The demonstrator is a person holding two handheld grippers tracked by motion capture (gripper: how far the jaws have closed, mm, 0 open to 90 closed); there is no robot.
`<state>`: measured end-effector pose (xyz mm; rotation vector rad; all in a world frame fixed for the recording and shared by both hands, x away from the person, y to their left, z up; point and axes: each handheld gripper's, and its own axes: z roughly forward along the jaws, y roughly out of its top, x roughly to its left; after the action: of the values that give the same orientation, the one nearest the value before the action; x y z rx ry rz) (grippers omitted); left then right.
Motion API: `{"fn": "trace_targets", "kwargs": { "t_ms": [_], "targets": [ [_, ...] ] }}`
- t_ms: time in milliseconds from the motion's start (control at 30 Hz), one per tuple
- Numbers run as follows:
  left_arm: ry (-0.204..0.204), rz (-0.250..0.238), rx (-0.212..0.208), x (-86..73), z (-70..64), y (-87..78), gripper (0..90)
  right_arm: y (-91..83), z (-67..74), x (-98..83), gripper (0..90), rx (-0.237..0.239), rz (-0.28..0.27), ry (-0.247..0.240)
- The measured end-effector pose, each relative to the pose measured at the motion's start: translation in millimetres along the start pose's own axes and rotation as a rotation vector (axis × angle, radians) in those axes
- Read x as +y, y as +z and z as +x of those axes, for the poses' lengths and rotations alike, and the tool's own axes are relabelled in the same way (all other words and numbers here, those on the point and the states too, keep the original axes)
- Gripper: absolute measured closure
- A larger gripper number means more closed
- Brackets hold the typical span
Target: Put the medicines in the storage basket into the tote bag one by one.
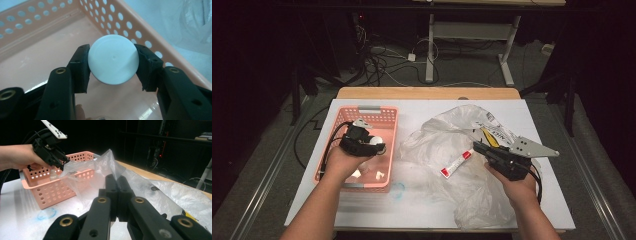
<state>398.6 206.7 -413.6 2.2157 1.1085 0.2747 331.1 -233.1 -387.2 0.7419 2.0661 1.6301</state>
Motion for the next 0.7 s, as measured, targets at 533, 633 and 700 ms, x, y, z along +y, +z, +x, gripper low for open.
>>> {"fn": "trace_targets", "kwargs": {
  "t_ms": [533,633,700],
  "targets": [
    [-0.022,-0.178,-0.002,-12.1,-13.4,-34.9,48.5,-0.3,1.8,0.3,90.0,0.001,0.003,-0.003],
    [-0.027,-0.205,-0.004,-17.2,-16.1,-40.2,48.5,0.0,2.4,0.7,90.0,0.0,0.004,-0.003],
    [-0.028,-0.224,0.001,-21.1,-18.3,-42.9,48.5,0.3,2.5,0.6,90.0,0.0,0.005,-0.003]
  ]
}}
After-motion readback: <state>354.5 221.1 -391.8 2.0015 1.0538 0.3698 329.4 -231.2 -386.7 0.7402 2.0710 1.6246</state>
